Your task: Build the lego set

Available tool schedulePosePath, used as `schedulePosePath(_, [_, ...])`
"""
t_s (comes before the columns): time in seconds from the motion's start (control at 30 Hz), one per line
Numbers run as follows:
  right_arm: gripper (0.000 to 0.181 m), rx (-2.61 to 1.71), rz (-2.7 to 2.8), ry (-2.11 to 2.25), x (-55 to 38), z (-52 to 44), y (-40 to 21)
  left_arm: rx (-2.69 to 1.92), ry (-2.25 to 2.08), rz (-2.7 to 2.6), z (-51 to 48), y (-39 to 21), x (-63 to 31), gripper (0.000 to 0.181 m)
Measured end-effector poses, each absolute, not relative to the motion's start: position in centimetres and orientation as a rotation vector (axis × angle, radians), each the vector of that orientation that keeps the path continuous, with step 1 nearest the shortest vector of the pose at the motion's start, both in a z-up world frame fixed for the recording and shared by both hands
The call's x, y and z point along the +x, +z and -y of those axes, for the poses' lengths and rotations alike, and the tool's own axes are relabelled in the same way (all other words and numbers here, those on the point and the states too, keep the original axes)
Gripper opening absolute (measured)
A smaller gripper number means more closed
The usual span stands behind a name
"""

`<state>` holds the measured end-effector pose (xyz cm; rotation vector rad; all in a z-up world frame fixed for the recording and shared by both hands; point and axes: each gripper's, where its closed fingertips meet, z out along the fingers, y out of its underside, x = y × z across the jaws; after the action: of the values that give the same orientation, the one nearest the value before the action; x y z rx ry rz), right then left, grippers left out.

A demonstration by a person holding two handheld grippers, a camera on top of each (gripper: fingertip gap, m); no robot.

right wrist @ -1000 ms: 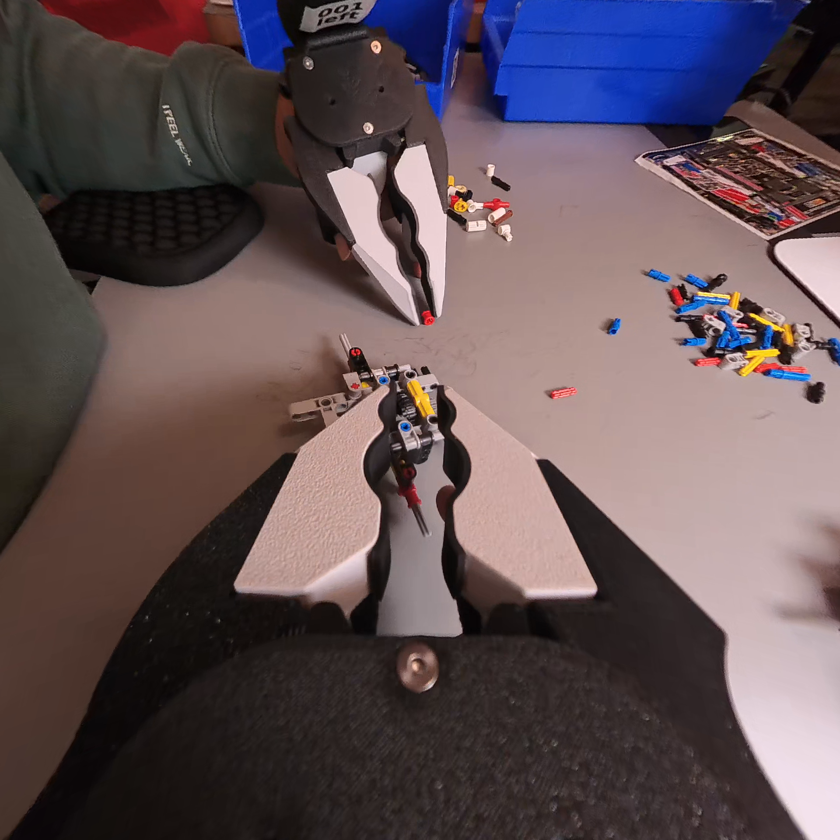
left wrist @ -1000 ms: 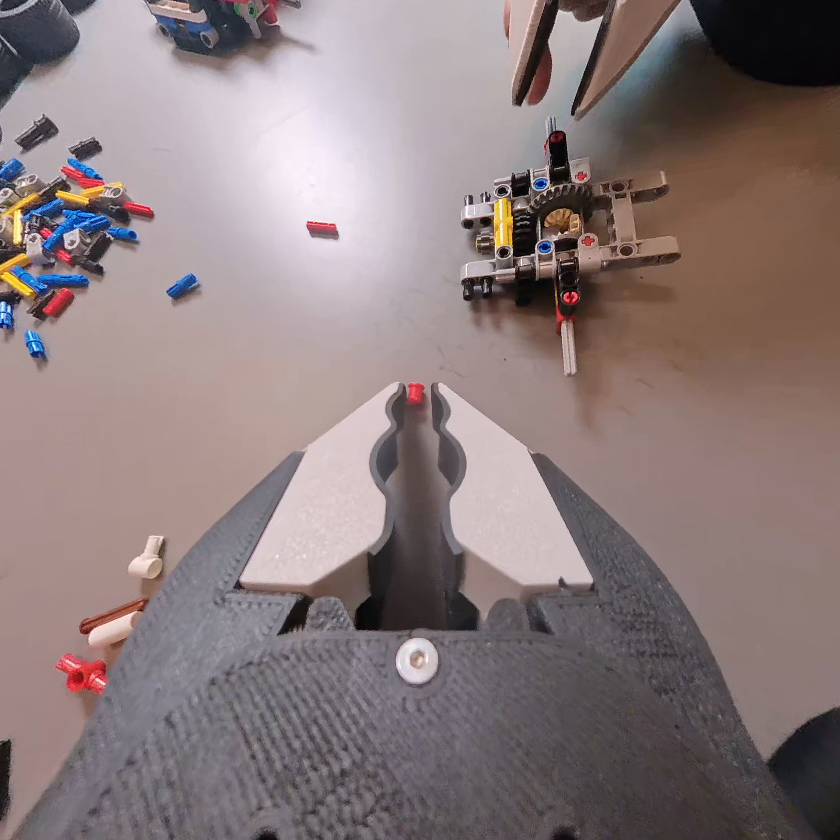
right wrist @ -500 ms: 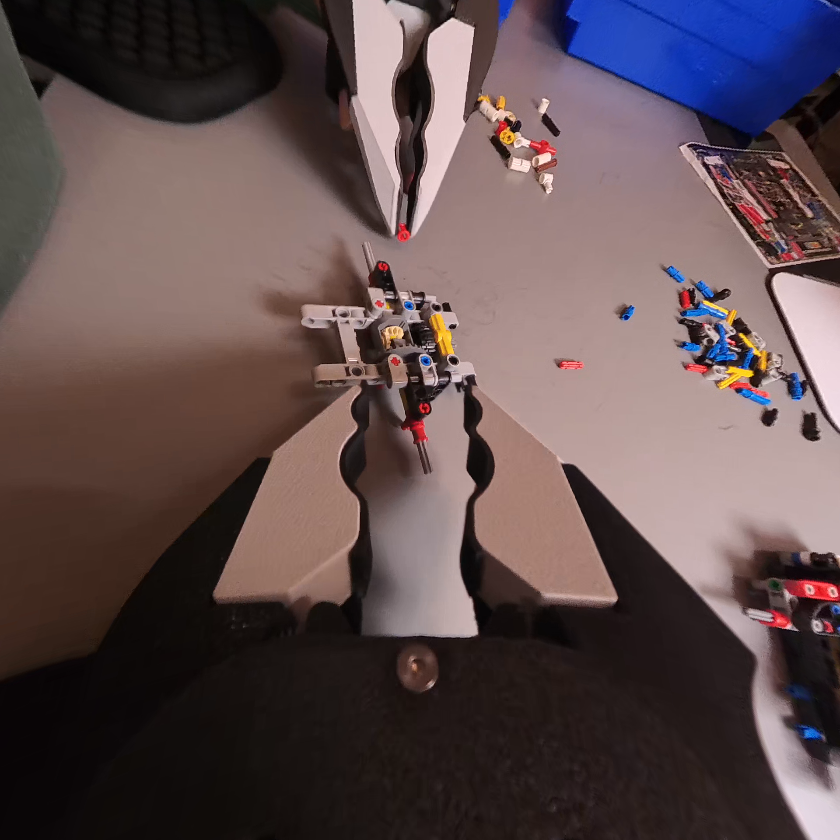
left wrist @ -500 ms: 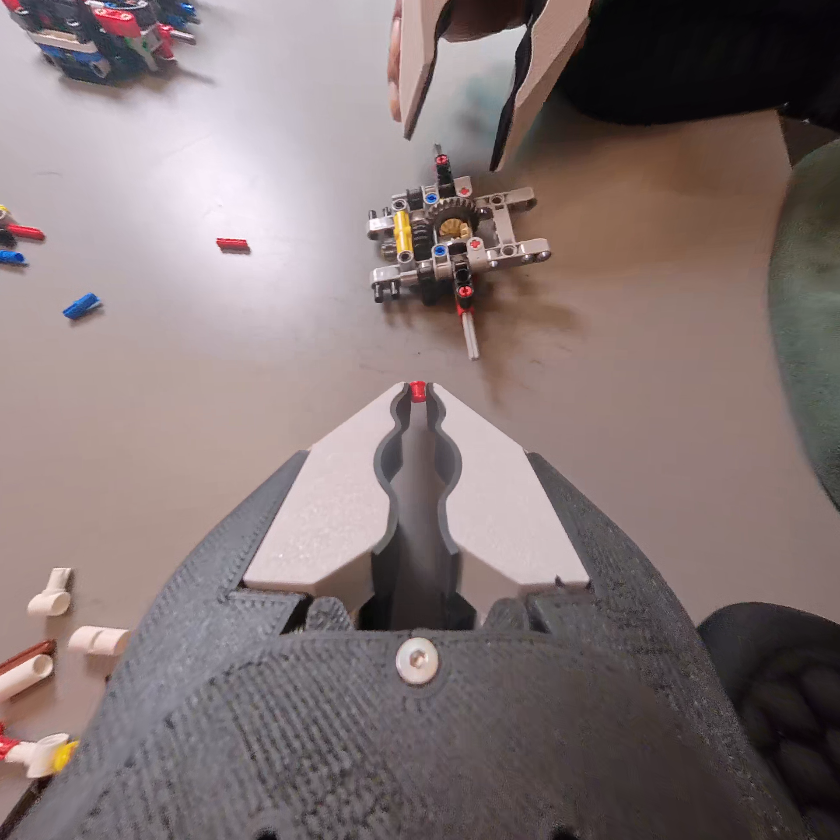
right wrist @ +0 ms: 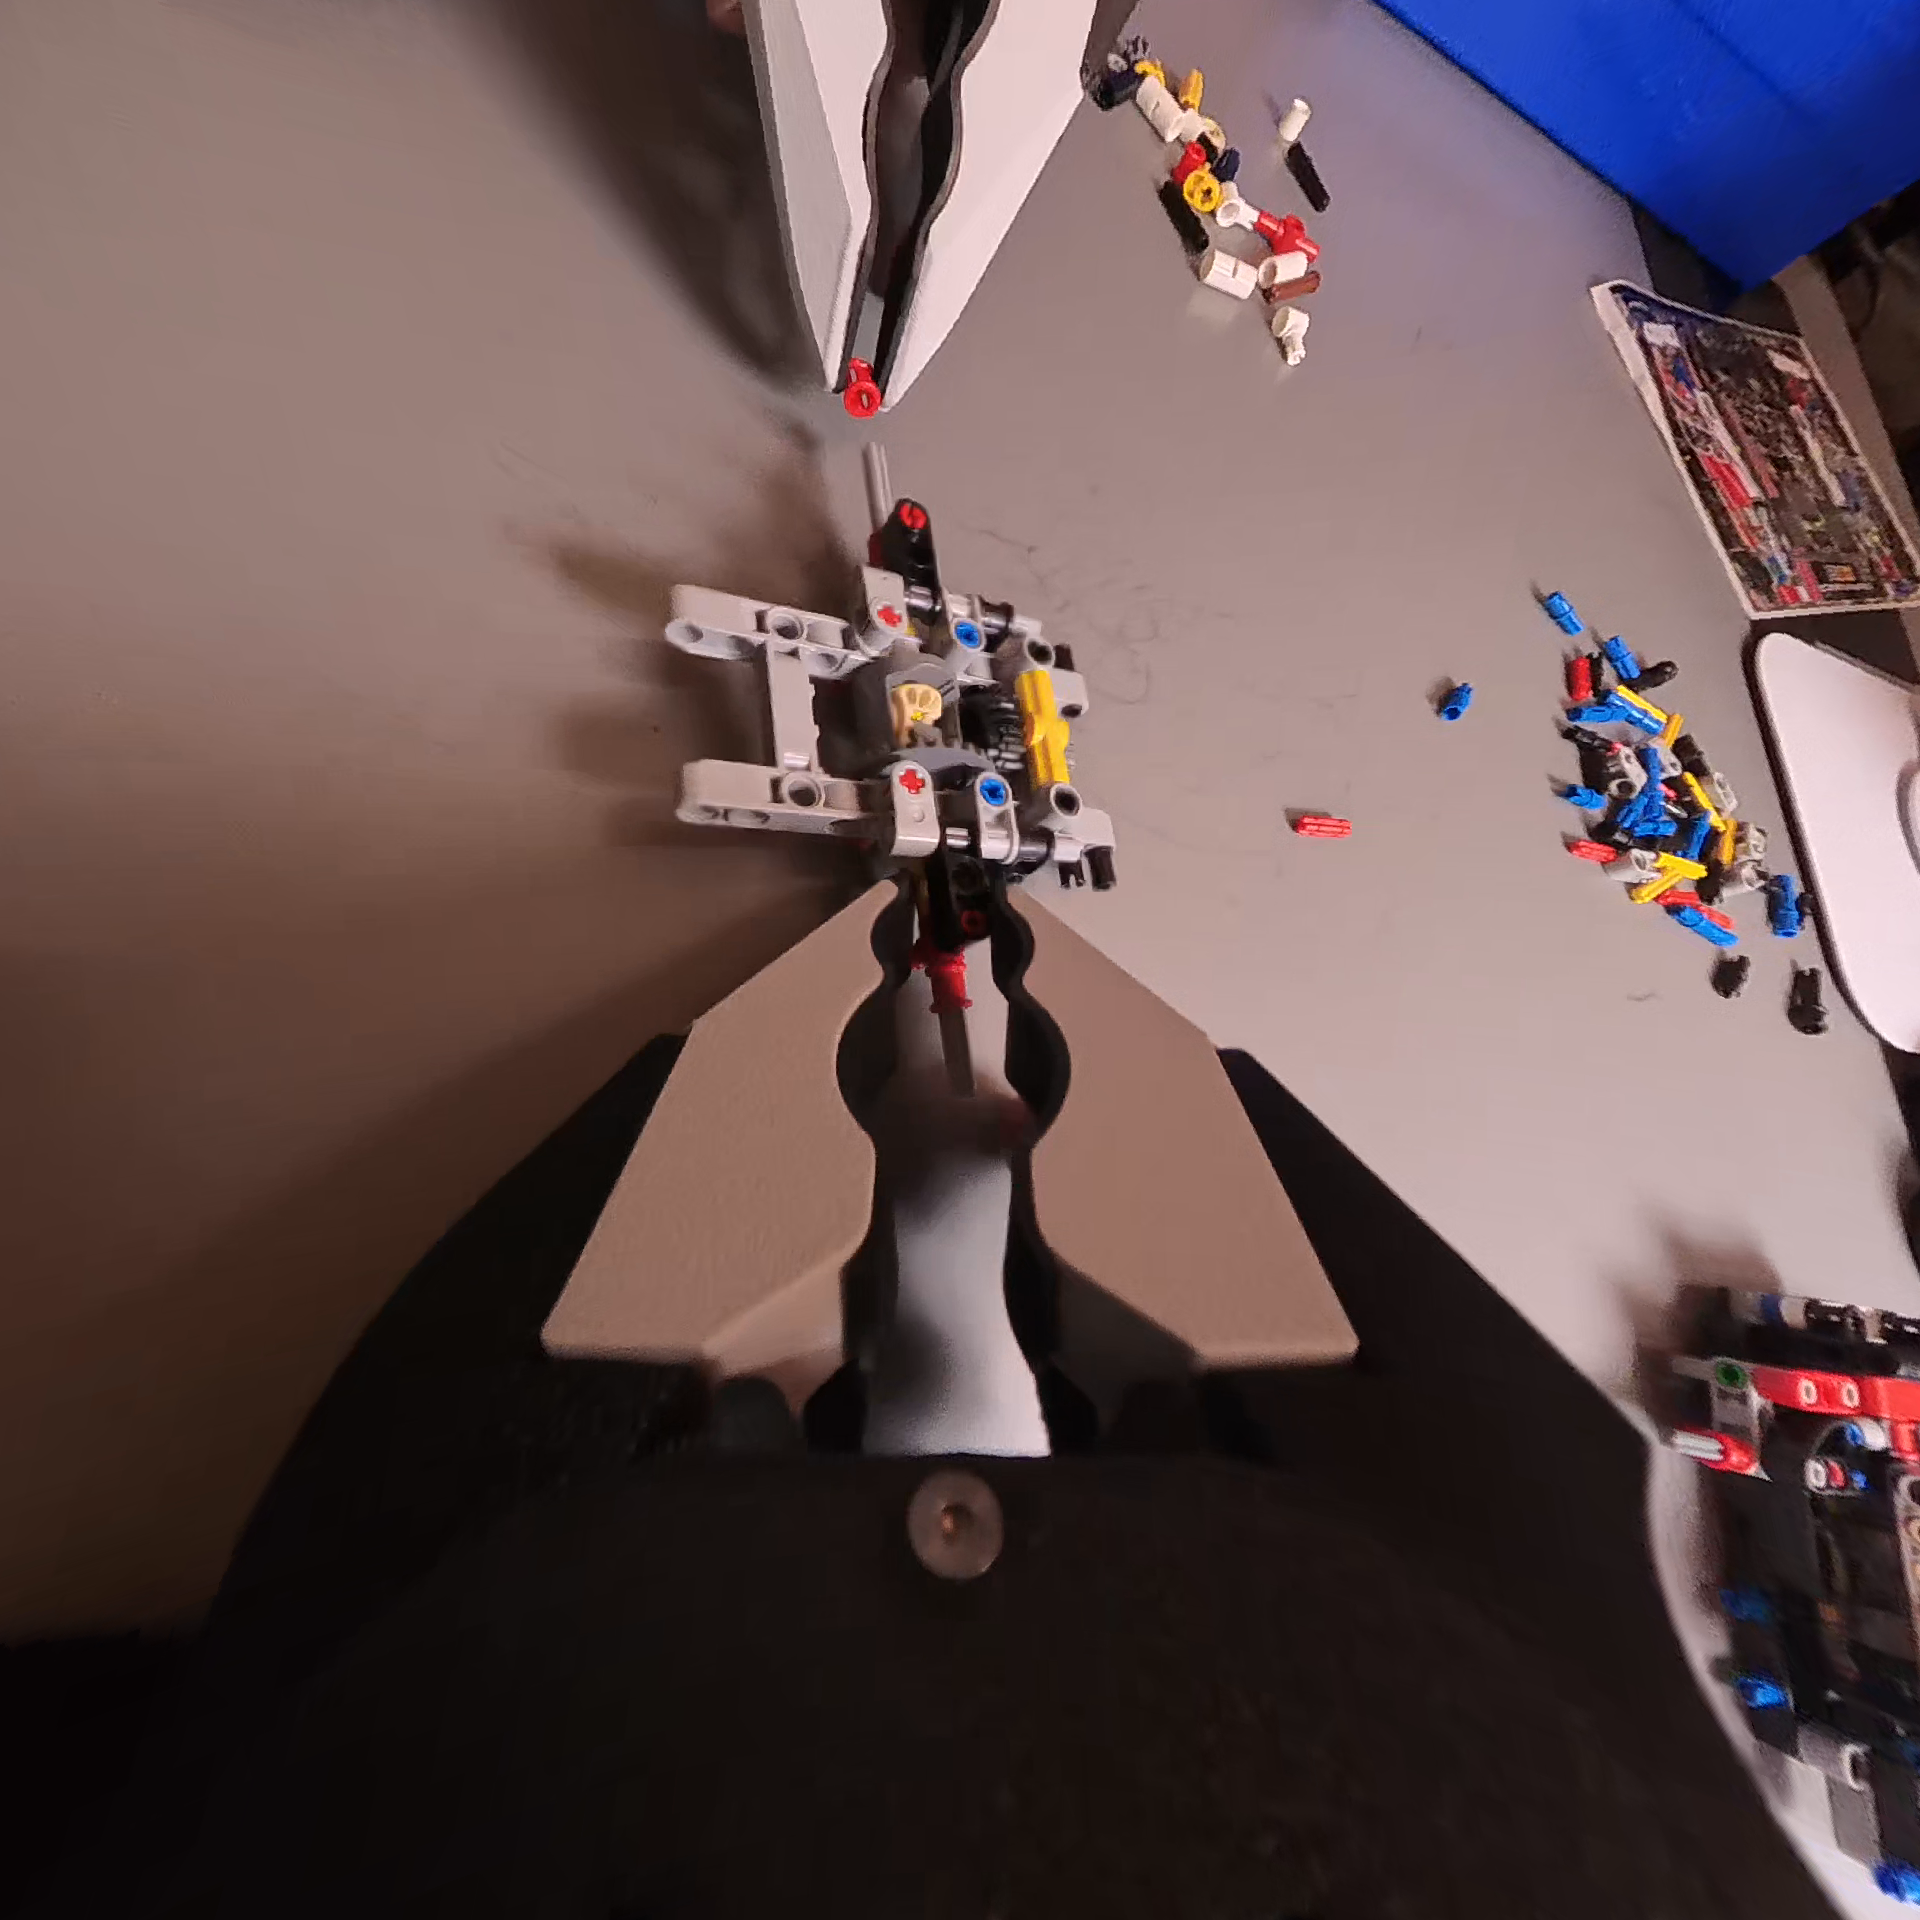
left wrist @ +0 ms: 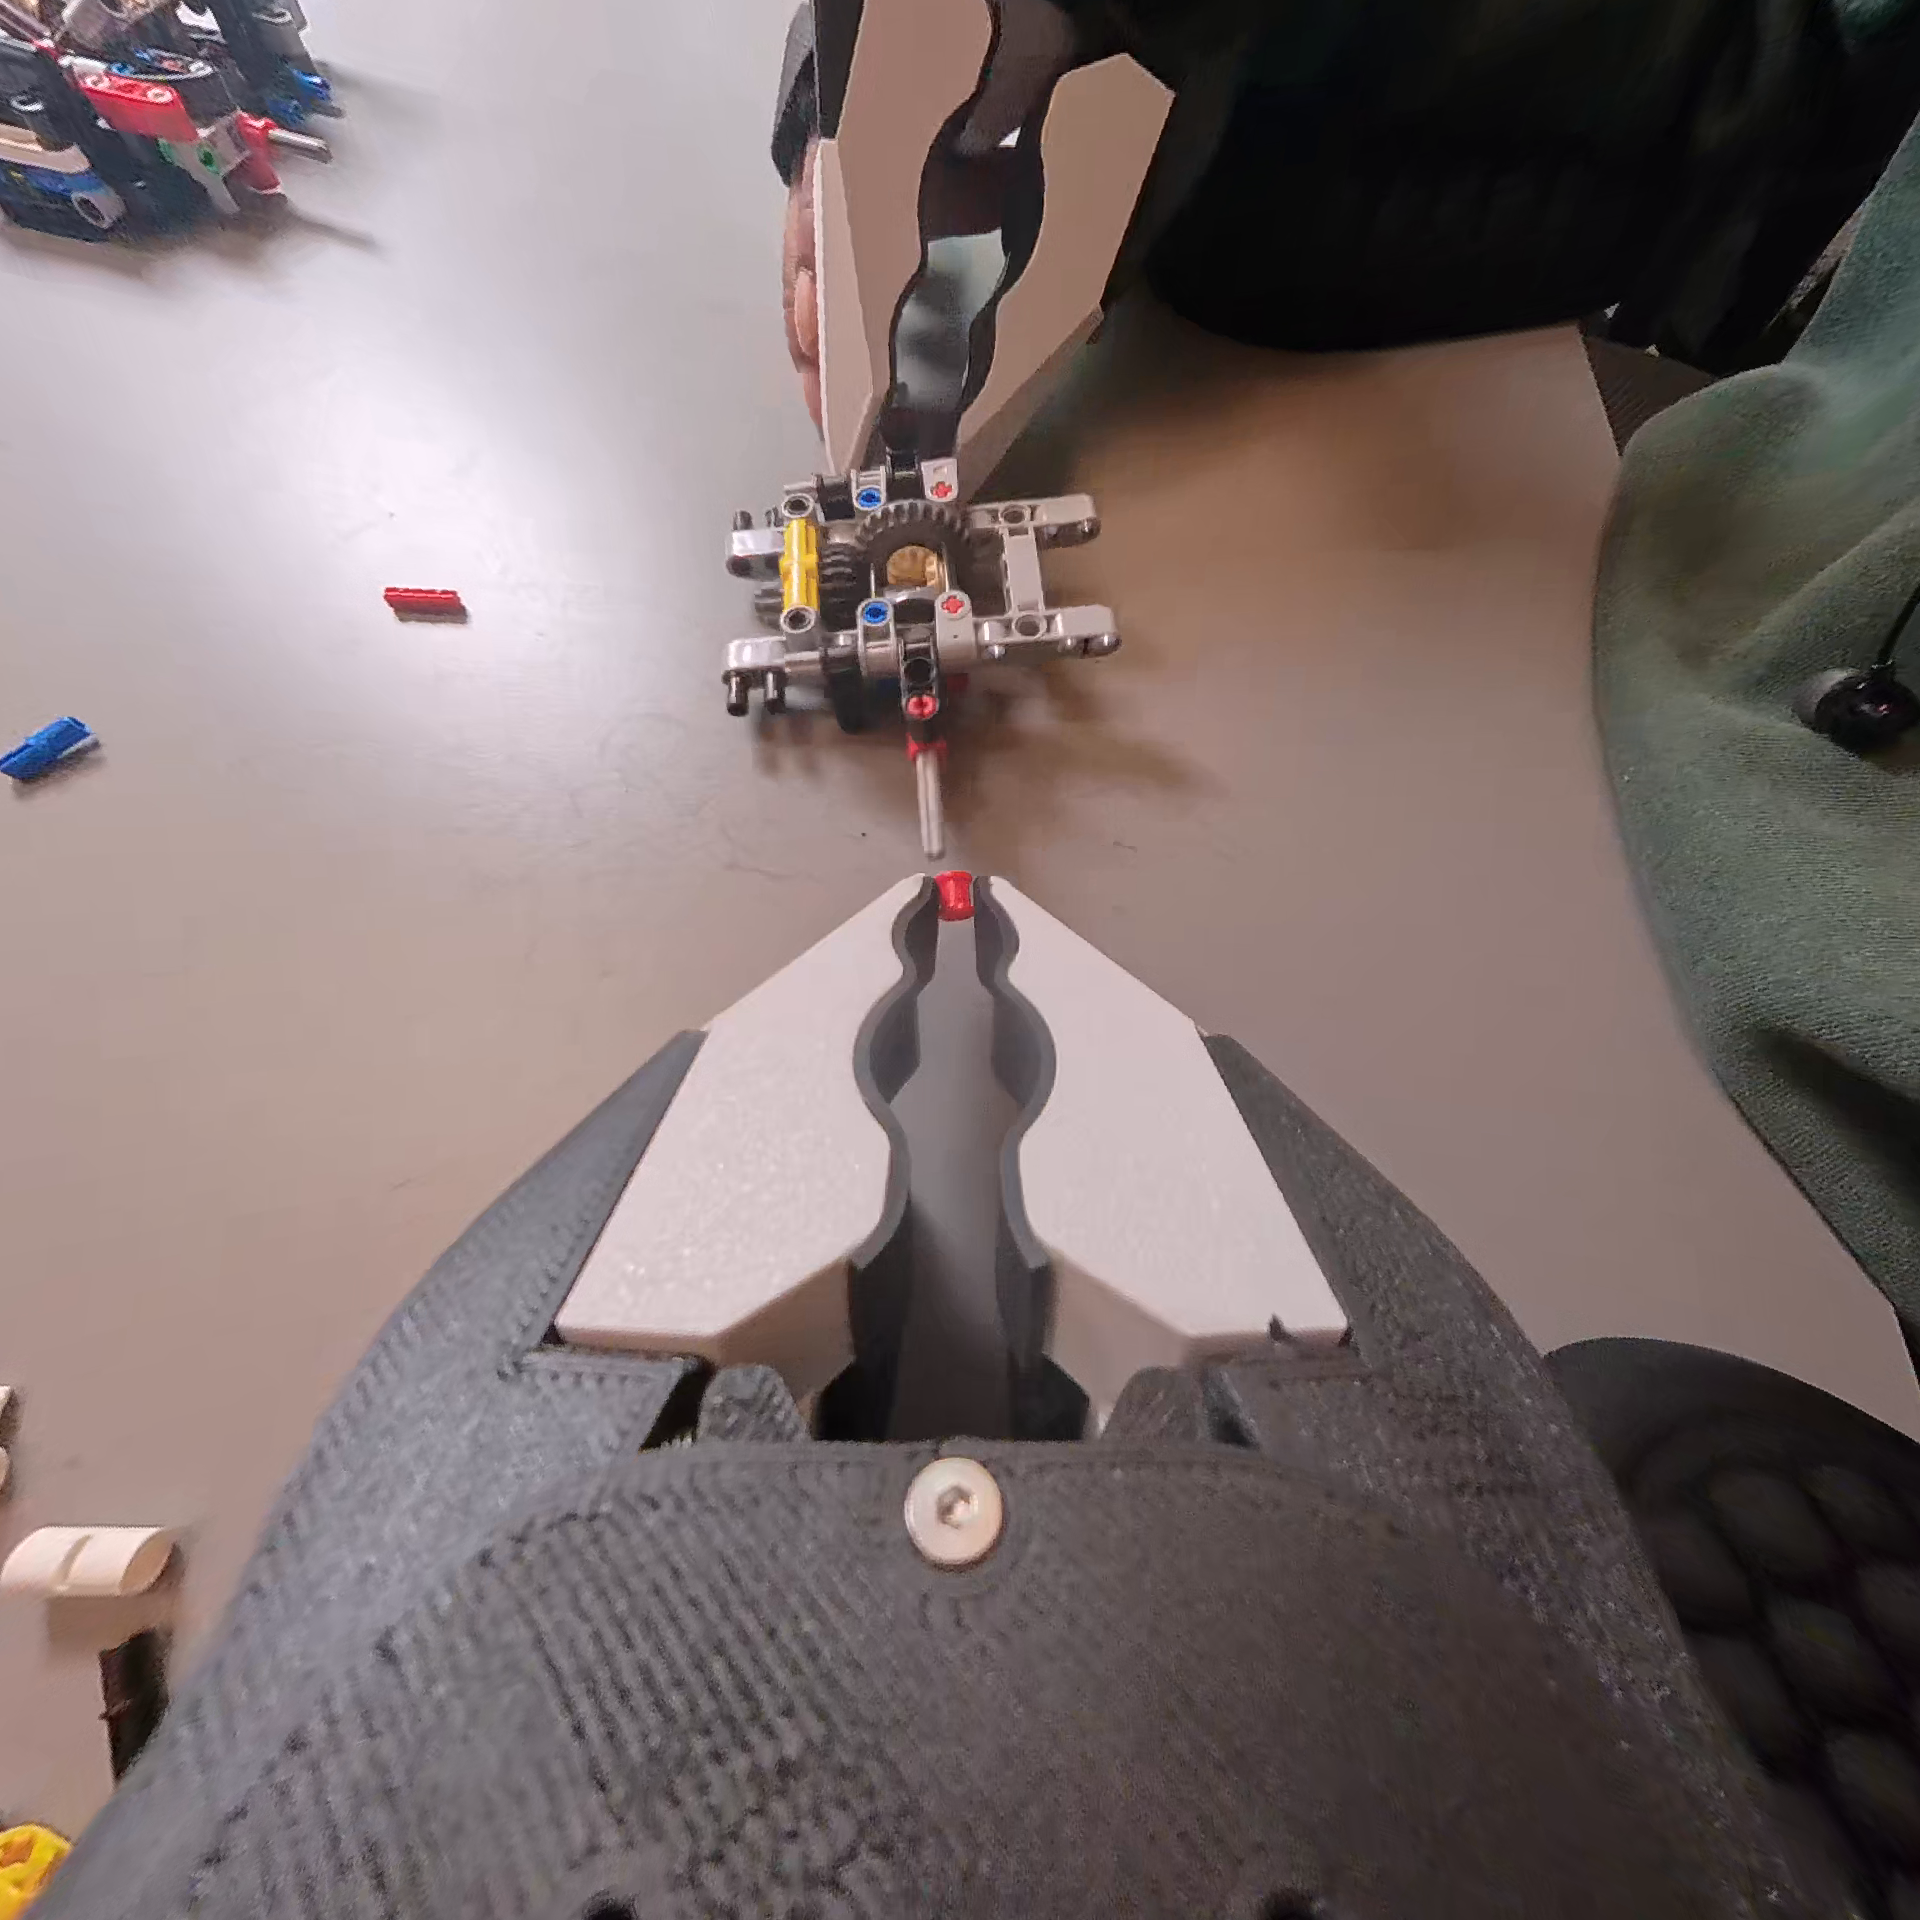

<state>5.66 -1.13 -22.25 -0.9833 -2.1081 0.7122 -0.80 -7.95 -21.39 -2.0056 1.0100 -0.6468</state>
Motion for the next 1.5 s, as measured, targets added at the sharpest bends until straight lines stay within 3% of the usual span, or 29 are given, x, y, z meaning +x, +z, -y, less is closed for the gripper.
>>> schedulePosePath(0.3, [0.011, -1.019, 1.898, 0.923, 5.8, 1.1, -17.3, -1.786, -0.714, -0.847, 6.9, -17.2, -1.6, 0.004])
schedulePosePath(0.5, [0.006, -0.959, 1.84, 0.813, 6.1, 0.9, -15.2, -1.545, -0.784, -0.789, 7.4, -13.2, -1.5, 0.004])
schedulePosePath(0.77, [0.005, -0.961, 1.931, 0.798, 6.4, 1.6, -17.1, -1.582, -0.765, -0.832, 7.1, -14.5, -0.9, 0.004])
schedulePosePath(1.5, [0.005, -0.889, 1.941, 0.92, 7.1, 3.9, -15.0, -1.479, -0.816, -0.899, 8.0, -14.0, -0.1, 0.003])
